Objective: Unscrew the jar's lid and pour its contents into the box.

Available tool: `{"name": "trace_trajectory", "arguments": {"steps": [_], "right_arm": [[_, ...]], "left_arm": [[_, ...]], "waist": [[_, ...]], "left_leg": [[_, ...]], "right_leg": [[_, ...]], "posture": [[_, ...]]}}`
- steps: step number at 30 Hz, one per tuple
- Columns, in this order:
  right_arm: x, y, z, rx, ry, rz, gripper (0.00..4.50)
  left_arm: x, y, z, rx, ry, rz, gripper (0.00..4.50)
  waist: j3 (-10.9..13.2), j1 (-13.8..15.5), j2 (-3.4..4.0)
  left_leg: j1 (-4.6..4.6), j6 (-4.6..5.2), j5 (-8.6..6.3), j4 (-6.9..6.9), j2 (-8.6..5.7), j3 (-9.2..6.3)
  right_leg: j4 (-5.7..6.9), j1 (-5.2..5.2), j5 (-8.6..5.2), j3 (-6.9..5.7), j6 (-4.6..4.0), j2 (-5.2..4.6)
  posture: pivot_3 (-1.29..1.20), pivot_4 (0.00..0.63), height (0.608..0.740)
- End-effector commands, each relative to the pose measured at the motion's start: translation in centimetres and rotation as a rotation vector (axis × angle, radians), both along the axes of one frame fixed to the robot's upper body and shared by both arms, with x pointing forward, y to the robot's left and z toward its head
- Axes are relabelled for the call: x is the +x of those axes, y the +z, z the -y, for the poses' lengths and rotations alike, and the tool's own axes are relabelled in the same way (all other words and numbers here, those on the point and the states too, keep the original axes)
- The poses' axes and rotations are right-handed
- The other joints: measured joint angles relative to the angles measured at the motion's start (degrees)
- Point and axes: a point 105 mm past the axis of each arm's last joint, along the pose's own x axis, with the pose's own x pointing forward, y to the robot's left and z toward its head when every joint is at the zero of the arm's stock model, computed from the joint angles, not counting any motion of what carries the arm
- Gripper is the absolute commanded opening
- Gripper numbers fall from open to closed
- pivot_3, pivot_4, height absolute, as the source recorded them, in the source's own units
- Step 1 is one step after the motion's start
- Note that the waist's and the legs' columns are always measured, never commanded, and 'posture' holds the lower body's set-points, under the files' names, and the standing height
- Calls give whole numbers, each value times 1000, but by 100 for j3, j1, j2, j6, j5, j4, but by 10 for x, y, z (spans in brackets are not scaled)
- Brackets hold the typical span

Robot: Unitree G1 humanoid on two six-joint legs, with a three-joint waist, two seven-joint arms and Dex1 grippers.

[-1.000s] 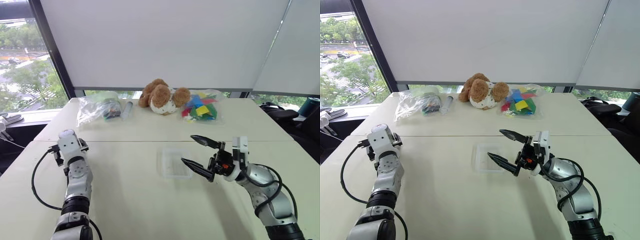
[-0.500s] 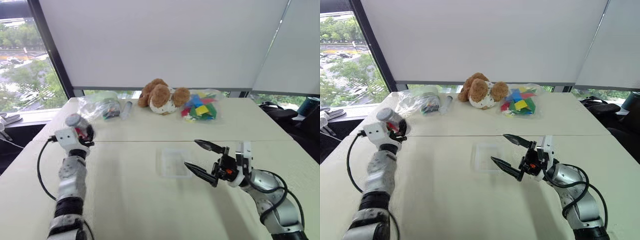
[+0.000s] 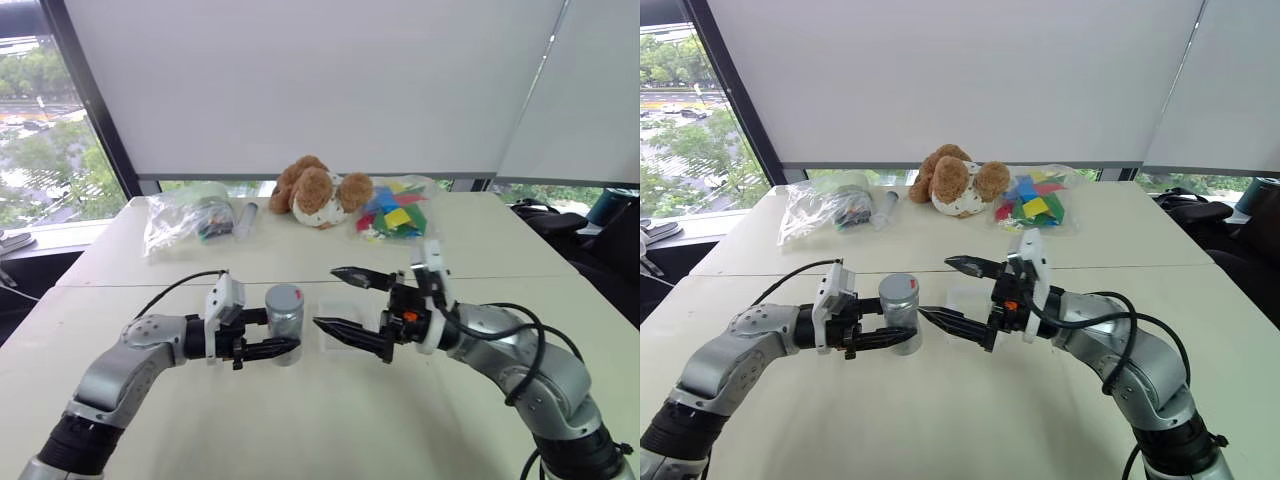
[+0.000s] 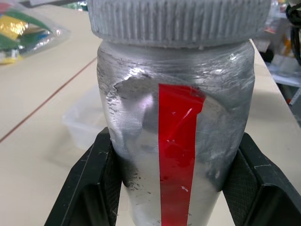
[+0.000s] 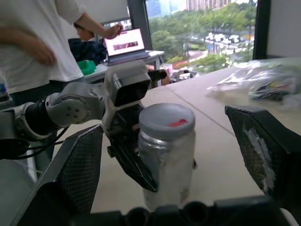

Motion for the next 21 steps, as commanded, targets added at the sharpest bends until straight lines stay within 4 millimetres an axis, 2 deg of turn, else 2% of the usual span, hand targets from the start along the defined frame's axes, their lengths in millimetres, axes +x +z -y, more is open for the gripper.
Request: {"name": "trace_trajectory", "arguments": {"steps": [1, 15, 17, 21], "right_arm": [[-4, 7, -9, -16, 33, -1, 4500], [5, -5, -18, -79, 74, -18, 4500], [6, -3, -18, -76, 73, -11, 3958], [8, 2, -18, -61, 74, 7, 2366]], "left_arm": [[-7, 7, 16, 30, -79, 93, 2220], [-11, 7, 37, -22, -122, 124, 2220], [-12, 6, 38, -23, -124, 125, 2220], [-14, 6, 40, -27, -124, 126, 2220]], "waist": [[0, -3, 0], [0, -21, -1], [0, -22, -1], [0, -21, -1]], "left_leg": [[0, 0, 0, 0, -2, 4], [-1, 1, 1, 1, 0, 1], [-1, 1, 1, 1, 0, 0], [-1, 1, 1, 1, 0, 0]], "right_leg": [[0, -1, 0, 2, 0, -2], [6, -5, 3, 2, 6, 4], [6, -5, 5, 1, 9, 4], [6, -6, 9, 1, 16, 4]], "posture": [[0, 150, 740], [0, 150, 740], [0, 150, 740], [0, 150, 740]]}}
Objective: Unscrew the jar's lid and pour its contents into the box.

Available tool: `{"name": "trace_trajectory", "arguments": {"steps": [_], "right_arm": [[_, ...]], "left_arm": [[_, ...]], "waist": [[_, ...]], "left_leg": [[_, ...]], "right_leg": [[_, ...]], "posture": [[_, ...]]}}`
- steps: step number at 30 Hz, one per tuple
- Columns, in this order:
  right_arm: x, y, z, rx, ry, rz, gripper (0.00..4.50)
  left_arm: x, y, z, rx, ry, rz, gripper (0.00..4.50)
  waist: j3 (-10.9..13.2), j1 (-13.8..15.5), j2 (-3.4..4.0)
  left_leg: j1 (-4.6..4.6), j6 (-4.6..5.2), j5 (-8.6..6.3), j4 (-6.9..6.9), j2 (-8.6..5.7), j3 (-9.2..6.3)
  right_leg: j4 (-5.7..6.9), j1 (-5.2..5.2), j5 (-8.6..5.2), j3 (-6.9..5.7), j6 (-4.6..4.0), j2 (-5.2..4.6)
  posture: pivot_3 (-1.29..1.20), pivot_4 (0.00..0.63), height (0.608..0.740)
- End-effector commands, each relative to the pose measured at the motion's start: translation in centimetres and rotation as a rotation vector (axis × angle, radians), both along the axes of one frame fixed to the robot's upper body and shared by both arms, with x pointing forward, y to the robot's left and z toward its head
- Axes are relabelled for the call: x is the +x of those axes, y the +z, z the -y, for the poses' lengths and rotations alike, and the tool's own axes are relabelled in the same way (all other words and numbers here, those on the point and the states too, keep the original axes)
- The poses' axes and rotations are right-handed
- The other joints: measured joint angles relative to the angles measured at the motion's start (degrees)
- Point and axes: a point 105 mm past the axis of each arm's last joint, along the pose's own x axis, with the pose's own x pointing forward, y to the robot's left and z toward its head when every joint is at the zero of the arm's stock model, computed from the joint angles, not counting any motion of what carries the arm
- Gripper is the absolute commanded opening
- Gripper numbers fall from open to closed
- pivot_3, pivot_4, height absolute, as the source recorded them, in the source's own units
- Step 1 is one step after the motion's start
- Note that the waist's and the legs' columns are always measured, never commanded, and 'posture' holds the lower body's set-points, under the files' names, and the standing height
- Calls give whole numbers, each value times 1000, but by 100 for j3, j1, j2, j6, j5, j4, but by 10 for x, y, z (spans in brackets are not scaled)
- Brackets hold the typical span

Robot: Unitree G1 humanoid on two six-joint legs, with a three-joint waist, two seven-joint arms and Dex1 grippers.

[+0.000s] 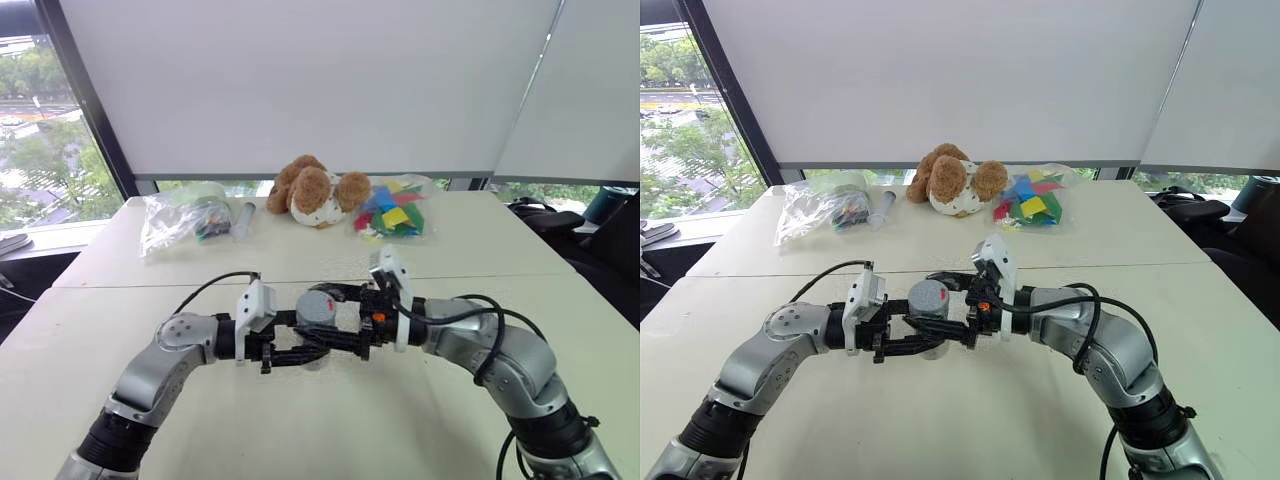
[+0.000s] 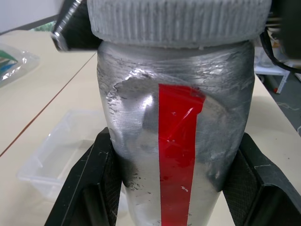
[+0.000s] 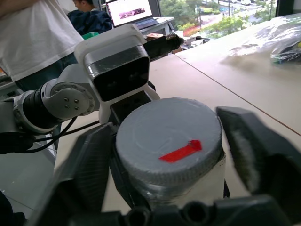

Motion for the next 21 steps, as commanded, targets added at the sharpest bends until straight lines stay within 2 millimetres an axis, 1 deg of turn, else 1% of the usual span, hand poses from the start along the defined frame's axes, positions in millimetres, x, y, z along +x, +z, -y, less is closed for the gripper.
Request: {"name": "trace_trajectory", "arguments": {"steps": [1, 4, 6, 9, 13, 14, 17, 21], "right_arm": [[-5, 19, -2, 44, 32, 66, 2376], [-8, 21, -3, 56, 56, 66, 2378], [-14, 20, -4, 46, 104, 63, 2378], [-25, 20, -3, 17, 238, 42, 2378], [-32, 23, 3, -38, 390, 49, 2378], [-35, 25, 5, -64, 447, 60, 2378], [-39, 26, 9, -117, 539, 63, 2378], [-37, 23, 12, -138, 557, 50, 2378]], "left_arm": [[-6, 8, 4, -13, -21, 55, 2220], [-6, 7, 4, -11, -21, 56, 2220], [-7, 8, 4, -24, -32, 55, 2220], [-10, 11, 8, -48, -87, 63, 2220], [-24, 16, 17, -72, -236, 73, 2220], [-29, 16, 21, -65, -288, 74, 2220], [-39, 15, 25, -46, -375, 67, 2220], [-41, 15, 26, -48, -391, 70, 2220]], "waist": [[0, 1, 0], [0, 1, 0], [0, 1, 0], [0, 2, 0], [0, 2, 0], [0, 2, 0], [1, 2, 1], [1, -5, 1]], "left_leg": [[0, 0, 0, 0, 0, -1], [0, 0, 0, 0, 0, -1], [0, 0, 0, 0, 0, -1], [0, 0, 0, 1, 0, 0], [0, 0, 0, 1, 0, 0], [0, 0, 0, 1, 0, 0], [0, 0, 0, 1, 0, 0], [0, 0, 0, 1, 0, 0]], "right_leg": [[0, 0, 0, 0, 0, 0], [0, 0, 0, 0, 0, 0], [0, 0, 0, 0, 0, 0], [0, 0, 0, 0, 0, 0], [0, 0, 0, 0, 0, 0], [0, 0, 0, 0, 0, 1], [1, 0, 0, -1, 0, 2], [1, 0, 1, -1, 2, 2]], "posture": [[0, 150, 740], [0, 150, 740], [0, 150, 740], [0, 150, 740], [0, 150, 740], [0, 150, 740], [0, 150, 740], [0, 150, 740]]}}
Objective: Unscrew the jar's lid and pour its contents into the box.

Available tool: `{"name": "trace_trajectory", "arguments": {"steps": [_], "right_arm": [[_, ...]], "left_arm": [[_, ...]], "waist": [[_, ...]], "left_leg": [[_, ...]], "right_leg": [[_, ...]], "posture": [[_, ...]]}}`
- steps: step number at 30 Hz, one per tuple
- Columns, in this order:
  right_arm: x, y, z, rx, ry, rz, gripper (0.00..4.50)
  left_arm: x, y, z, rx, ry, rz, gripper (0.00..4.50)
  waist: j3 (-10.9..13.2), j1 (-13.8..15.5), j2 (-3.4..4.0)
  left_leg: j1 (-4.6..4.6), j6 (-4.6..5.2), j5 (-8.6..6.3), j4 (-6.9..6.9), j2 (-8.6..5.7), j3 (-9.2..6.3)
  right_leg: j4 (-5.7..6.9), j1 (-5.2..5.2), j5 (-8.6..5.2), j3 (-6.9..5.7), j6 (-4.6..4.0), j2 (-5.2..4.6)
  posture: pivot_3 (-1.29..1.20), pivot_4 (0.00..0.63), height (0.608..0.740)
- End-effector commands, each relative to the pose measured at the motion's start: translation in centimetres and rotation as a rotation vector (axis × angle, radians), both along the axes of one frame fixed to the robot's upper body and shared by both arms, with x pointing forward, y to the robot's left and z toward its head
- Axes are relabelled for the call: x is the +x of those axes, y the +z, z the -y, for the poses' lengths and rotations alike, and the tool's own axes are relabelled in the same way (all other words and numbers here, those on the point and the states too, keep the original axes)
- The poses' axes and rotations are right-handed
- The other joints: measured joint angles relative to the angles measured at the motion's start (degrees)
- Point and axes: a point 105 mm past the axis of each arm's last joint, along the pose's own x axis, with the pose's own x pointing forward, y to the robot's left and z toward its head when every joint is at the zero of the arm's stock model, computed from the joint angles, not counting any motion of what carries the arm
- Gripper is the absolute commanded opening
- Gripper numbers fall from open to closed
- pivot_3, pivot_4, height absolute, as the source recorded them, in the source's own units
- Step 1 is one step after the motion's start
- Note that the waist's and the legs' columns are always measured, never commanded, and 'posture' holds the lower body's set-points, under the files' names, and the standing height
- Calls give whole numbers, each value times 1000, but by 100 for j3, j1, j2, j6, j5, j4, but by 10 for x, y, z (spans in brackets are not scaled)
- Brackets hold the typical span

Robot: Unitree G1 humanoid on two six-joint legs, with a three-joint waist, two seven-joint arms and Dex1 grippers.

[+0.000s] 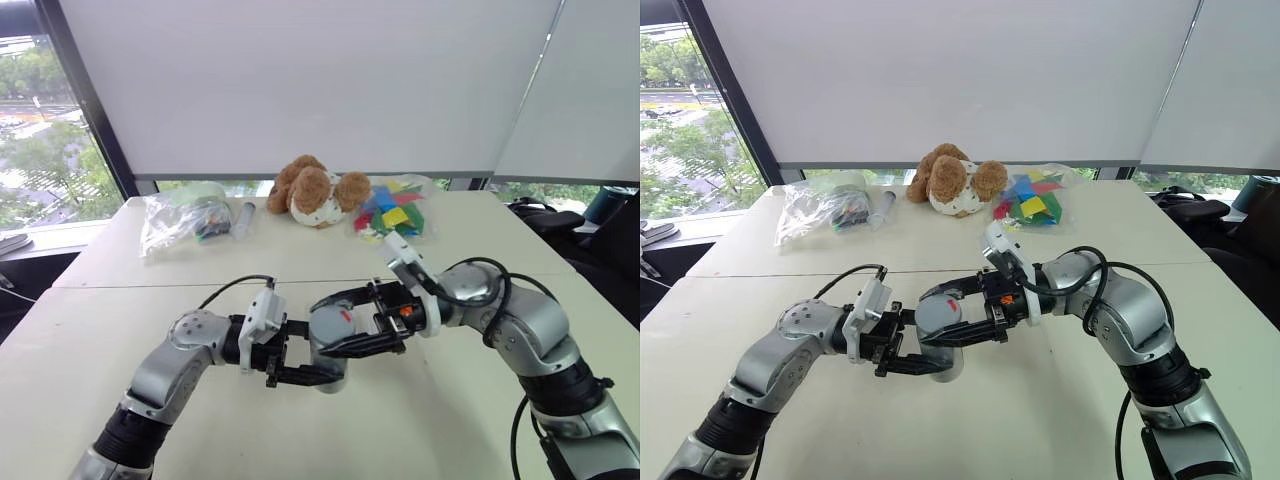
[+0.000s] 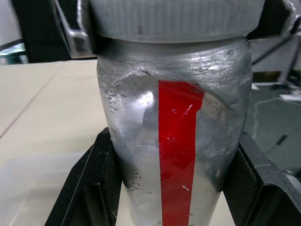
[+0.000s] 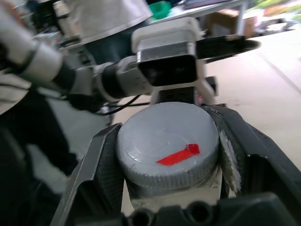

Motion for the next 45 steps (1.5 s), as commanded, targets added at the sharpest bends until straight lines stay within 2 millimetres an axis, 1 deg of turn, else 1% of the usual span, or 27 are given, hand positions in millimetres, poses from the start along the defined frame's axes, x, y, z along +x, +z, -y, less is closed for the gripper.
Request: {"name": "trace_trajectory", "arguments": {"steps": [1, 2, 3, 4, 5, 6, 10, 13, 15, 18, 21, 28, 31, 38, 45], "right_arm": [[-13, 10, -3, 31, 116, 27, 2378], [-14, 8, -1, 22, 115, 8, 2878], [-12, 11, -2, 58, 96, 25, 3421], [-13, 12, -1, 69, 88, 16, 3841], [-11, 15, 0, 96, 67, 44, 4273], [-9, 18, 1, 128, 46, 63, 4468], [-4, 19, 14, 156, -44, 53, 4468], [1, 20, 16, 193, -114, 69, 4468], [1, 20, 11, 209, -140, 75, 4468], [2, 16, -1, 204, -164, 90, 4468], [10, 13, -11, 195, -216, 109, 4468], [28, 5, -20, 166, -301, 132, 4468], [34, 4, -19, 158, -330, 138, 4468], [30, 7, -17, 172, -316, 139, 4468], [39, 10, -8, 169, -356, 142, 4468]], "left_arm": [[-14, 11, 7, -26, -100, 57, 2220], [-13, 11, 7, -31, -89, 59, 2220], [-12, 11, 6, -35, -78, 60, 2220], [-11, 12, 5, -38, -69, 60, 2220], [-10, 12, 4, -43, -54, 62, 2220], [-9, 12, 3, -48, -40, 62, 2220], [1, 8, -11, -56, 70, 50, 2220], [11, 4, -18, -63, 161, 55, 2220], [19, 1, -18, -69, 222, 63, 2220], [26, 2, -15, -86, 268, 63, 2220], [26, 1, -10, -88, 268, 60, 2220], [25, 1, -6, -84, 255, 59, 2220], [26, 1, -5, -84, 255, 60, 2220], [26, 0, -6, -80, 262, 60, 2220], [21, -2, -8, -73, 235, 55, 2220]], "waist": [[0, 0, 0], [0, 2, 0], [0, 2, 0], [0, -1, 0], [0, 2, 0], [0, 5, 0], [0, 17, 0], [0, 17, 0], [0, 16, 0], [0, 8, 0], [0, 7, 0], [0, 10, 0], [0, 11, 0], [0, 8, 0], [0, 8, 0]], "left_leg": [[0, 0, 0, 0, 0, 0], [0, 0, 0, 0, 0, 0], [0, 0, 0, 0, 0, 0], [0, 0, 0, 1, 0, 0], [0, 0, 0, 1, 0, 0], [0, 0, 0, 1, 0, -1], [0, 0, 0, 1, 0, -1], [0, 0, 0, 2, 0, -1], [1, 0, 0, 2, 0, -1], [2, 0, 0, 1, 0, -1], [2, 0, 0, 1, 0, -1], [2, 0, 0, 2, 0, 0], [1, 0, 0, 1, 0, 0], [1, 0, 0, 1, 0, 0], [1, 0, 0, 1, 0, -1]], "right_leg": [[0, 0, 0, 0, 1, 0], [1, 0, 1, 0, 2, 0], [1, 0, 1, 0, 2, 0], [1, 0, 1, 0, 3, 0], [1, 0, 2, 0, 3, 0], [2, 0, 2, 0, 3, 0], [1, 0, 2, 0, 4, -1], [2, 0, 2, 0, 3, -2], [3, 0, 2, 0, 3, -1], [3, 0, 3, 0, 4, -1], [4, 0, 3, 0, 6, 0], [4, 0, 3, 0, 5, -1], [4, 0, 3, 0, 5, -1], [4, 0, 3, 0, 5, -1], [4, 0, 3, 0, 5, 0]], "posture": [[0, 150, 740], [0, 150, 740], [0, 150, 740], [0, 150, 740], [0, 150, 740], [0, 150, 740], [0, 150, 740], [0, 150, 740], [0, 150, 740], [0, 150, 740], [0, 150, 740], [0, 150, 740], [0, 150, 740], [0, 150, 740], [0, 150, 740]]}}
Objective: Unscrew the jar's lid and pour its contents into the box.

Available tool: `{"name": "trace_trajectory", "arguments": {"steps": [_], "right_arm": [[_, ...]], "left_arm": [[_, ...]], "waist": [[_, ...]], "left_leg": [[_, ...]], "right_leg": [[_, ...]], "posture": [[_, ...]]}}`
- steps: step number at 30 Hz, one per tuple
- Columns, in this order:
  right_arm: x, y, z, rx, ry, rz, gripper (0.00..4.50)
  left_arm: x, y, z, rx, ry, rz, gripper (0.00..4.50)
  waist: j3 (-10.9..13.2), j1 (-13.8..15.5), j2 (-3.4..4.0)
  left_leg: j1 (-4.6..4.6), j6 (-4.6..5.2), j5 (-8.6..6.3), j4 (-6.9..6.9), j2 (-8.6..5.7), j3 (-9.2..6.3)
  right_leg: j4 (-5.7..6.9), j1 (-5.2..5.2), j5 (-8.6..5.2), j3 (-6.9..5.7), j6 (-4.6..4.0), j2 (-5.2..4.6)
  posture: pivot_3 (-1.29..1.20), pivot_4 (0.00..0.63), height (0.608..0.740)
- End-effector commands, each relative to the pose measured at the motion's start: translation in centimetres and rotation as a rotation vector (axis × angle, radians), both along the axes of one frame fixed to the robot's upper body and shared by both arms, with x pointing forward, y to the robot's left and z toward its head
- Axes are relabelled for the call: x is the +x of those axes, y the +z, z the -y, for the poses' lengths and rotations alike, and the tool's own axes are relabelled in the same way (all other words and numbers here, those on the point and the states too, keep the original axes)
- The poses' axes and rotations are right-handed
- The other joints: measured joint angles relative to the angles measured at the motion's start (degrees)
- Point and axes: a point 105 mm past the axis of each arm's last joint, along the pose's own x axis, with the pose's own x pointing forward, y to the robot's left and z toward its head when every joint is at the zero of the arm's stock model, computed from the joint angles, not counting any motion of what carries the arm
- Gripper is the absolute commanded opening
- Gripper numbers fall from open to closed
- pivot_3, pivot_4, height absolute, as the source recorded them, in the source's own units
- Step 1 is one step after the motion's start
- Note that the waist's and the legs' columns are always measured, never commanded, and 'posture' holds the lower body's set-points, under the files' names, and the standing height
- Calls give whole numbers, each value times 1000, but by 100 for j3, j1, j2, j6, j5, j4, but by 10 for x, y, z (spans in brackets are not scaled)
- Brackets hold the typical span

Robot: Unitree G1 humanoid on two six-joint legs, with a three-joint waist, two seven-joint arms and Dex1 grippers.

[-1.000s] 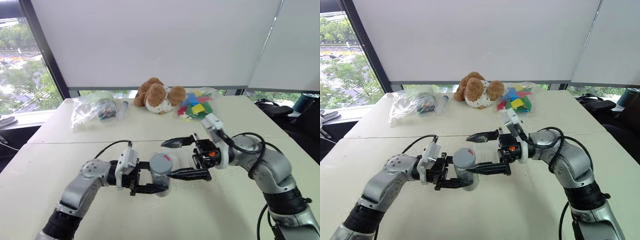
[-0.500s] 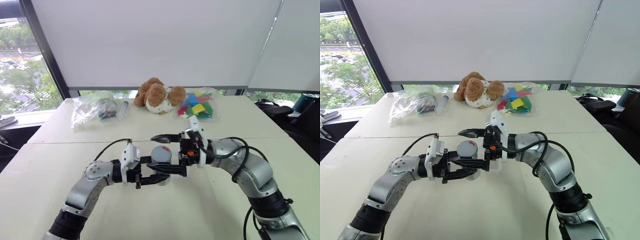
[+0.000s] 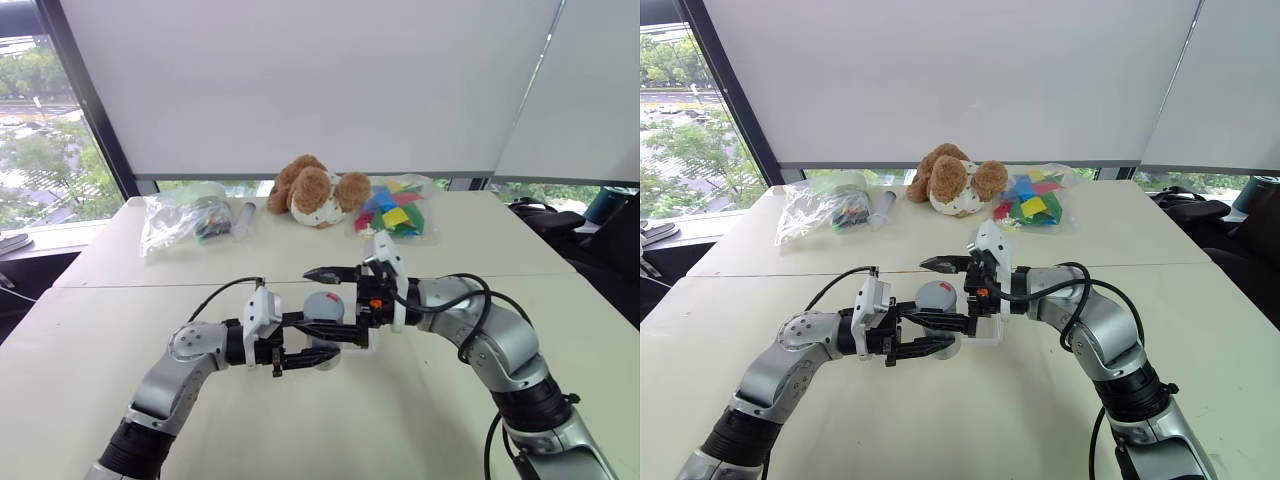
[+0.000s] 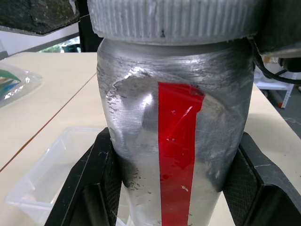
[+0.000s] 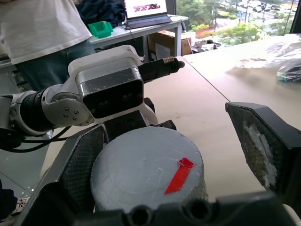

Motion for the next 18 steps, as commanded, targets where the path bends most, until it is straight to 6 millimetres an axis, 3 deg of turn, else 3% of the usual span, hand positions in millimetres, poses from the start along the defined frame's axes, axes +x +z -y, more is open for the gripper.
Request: {"name": "trace_trajectory", "arguments": {"steps": [1, 18], "right_arm": [[4, 18, 11, 31, -28, 60, 4468], [8, 1, 68, 35, -89, -6, 4468]], "left_arm": [[-6, 9, 0, -9, -34, 44, 2220], [-3, 10, -6, -6, -13, 45, 2220]], "waist": [[0, 0, 0], [0, 16, 0]], "left_leg": [[0, 0, 0, 0, 0, 0], [-1, 0, 0, 1, -1, 1]], "right_leg": [[0, 0, 0, 0, 0, 0], [-2, 1, 0, 0, 0, 0]], "posture": [[0, 150, 740], [0, 150, 740]]}}
